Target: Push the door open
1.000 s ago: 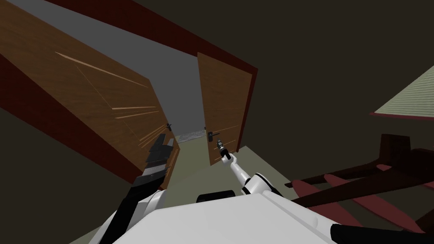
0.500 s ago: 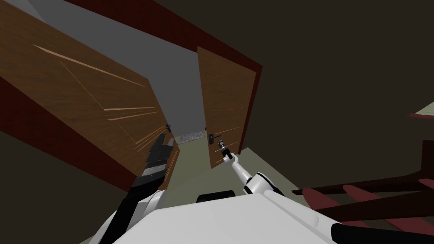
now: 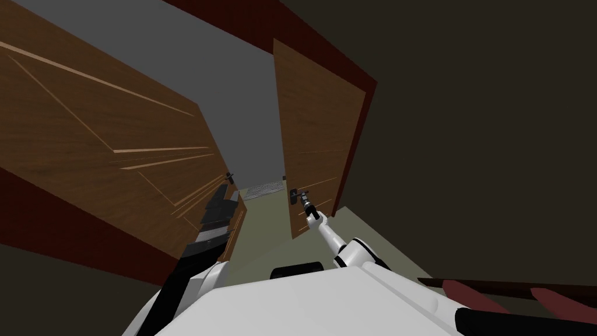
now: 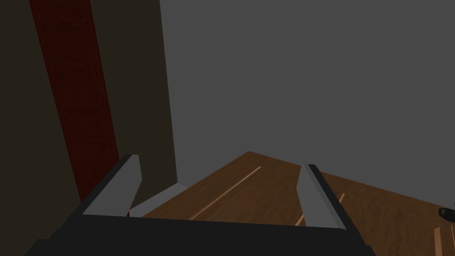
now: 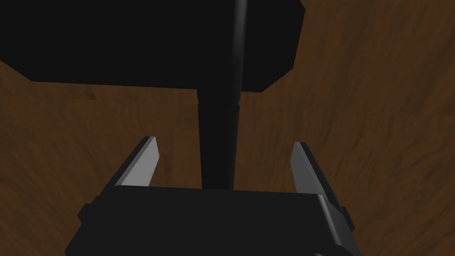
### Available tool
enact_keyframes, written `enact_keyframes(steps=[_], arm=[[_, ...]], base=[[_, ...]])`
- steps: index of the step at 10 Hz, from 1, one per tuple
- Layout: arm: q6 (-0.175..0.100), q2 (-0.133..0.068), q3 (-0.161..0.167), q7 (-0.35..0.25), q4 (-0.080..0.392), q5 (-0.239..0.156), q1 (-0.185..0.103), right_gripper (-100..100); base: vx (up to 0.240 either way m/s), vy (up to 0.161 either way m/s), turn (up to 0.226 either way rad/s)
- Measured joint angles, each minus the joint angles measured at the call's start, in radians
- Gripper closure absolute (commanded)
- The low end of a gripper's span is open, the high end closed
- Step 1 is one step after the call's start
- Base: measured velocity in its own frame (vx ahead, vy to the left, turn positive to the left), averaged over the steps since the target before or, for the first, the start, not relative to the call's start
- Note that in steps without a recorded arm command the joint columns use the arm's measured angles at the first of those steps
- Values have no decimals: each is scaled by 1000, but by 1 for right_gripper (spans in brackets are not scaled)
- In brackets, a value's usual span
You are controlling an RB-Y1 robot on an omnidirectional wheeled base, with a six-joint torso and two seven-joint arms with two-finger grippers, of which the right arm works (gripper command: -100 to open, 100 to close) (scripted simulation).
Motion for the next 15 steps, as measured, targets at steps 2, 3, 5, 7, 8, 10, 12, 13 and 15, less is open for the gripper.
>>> enact_keyframes(steps=[2, 3, 5, 7, 8, 10, 12, 13, 15], arm=[[0, 0, 0, 0, 0, 0, -1, 100], [-2, 0, -2, -1, -3, -1, -5, 100], [0, 0, -2, -1, -3, -1, -6, 100], [-1, 0, -2, -1, -3, -1, -6, 100], [2, -7, -1, -3, -6, -1, 2, 100], [16, -11, -11, 3, -11, -4, 14, 100], [21, -19, -26, 10, -25, -7, 23, 100], [20, -21, -32, 13, -29, -9, 20, 100], [8, -25, -45, 14, -3, -13, -1, 100]], base=[[-20, -6, 2], [-13, -7, 14], [0, 0, 0], [46, 32, -5], [122, 93, -46], [171, 112, -47], [151, 121, -37], [61, 30, 9], [158, 114, -74]])
